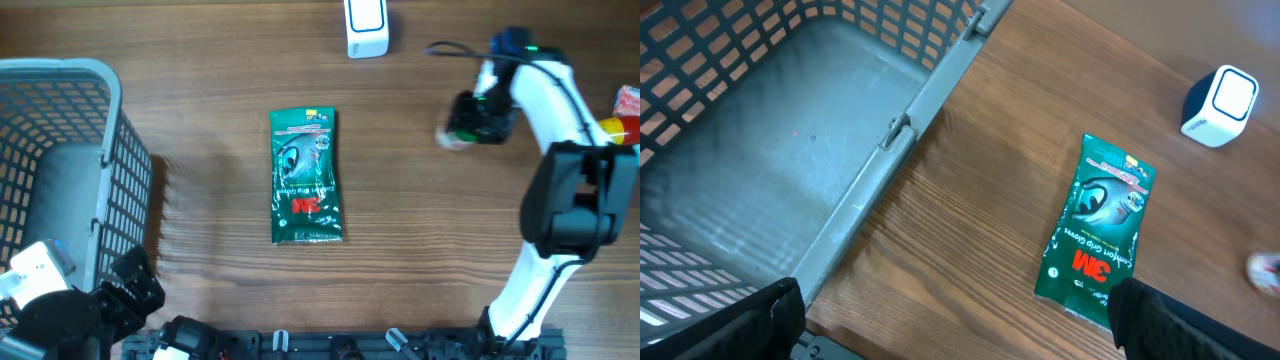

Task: Scan the item barcode
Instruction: 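Move the right gripper to the green-lidded jar and grasp it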

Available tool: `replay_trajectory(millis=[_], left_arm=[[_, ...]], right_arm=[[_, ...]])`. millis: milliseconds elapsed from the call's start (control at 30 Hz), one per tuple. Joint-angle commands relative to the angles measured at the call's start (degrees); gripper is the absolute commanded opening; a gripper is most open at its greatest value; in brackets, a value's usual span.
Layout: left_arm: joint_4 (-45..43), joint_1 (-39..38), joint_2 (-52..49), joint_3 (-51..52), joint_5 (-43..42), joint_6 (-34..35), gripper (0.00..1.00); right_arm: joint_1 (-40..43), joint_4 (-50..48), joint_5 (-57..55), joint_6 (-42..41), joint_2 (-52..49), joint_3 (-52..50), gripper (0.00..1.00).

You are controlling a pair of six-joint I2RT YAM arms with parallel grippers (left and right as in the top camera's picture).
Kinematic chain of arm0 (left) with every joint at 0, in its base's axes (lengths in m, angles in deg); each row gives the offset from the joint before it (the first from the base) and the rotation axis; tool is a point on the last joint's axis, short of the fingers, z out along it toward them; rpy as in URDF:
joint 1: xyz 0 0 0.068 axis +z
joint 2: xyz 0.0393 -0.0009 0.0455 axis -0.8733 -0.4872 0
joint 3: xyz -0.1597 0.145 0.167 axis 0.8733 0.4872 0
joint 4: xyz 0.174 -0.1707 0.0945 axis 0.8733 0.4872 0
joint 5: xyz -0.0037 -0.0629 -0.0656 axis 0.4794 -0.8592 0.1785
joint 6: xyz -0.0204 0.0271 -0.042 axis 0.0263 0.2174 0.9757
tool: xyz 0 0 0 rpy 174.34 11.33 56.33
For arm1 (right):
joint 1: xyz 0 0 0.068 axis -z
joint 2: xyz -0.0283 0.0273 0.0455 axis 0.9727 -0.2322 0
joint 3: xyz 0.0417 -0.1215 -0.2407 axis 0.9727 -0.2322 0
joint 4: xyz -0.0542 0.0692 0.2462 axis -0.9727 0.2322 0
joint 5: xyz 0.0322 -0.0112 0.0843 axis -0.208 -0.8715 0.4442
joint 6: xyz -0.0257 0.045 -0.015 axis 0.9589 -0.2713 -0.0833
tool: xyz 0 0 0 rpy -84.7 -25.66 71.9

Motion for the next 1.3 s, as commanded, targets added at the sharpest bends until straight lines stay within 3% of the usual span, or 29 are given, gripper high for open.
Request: replay_trajectory(millis=[0,100,200,333,500,567,667,800,1100,1267], left_arm=[[0.0,0.2,0.0,-0.1,0.3,0.7,1.0],[0.0,0.2,0.0,-0.1,0.3,0.7,1.0],[0.0,0.2,0.0,-0.1,0.3,0.7,1.0],[0.0,0.2,0.0,-0.1,0.3,0.7,1.0],[0.0,0.2,0.0,-0.1,0.3,0.7,1.0],[0.0,0.2,0.0,-0.1,0.3,0.7,1.0],[0.0,0.2,0.0,-0.1,0.3,0.7,1.0],[0.0,0.2,0.0,-0.1,0.3,0.7,1.0],[0.0,0.2,0.0,-0.1,0.3,0.7,1.0],[0.0,0.2,0.0,-0.1,0.3,0.7,1.0]], right_arm=[[-5.4,0.7,3.9,16.3,-0.5,-0.3,0.77],[-8.1,1.9,-3.2,19.5,-0.5,-0.3,0.84],[-9.4,1.4,-14.1,18.6,-0.5,0.2,0.99],[-9.5,5.2,-9.0,13.4,-0.2,5.6,1.0],[-9.5,13.9,-4.3,-7.3,-0.1,12.9,1.0],[-9.3,16.6,-4.2,-30.9,-0.1,12.9,1.0],[-9.4,16.0,-4.3,-58.4,-0.1,10.8,1.0],[-10.3,9.0,-4.6,-74.3,-0.1,9.3,1.0],[-10.7,4.1,-9.2,-81.5,-0.2,0.9,1.0],[-10.3,-9.3,-7.7,-81.2,-0.2,-8.2,1.0]])
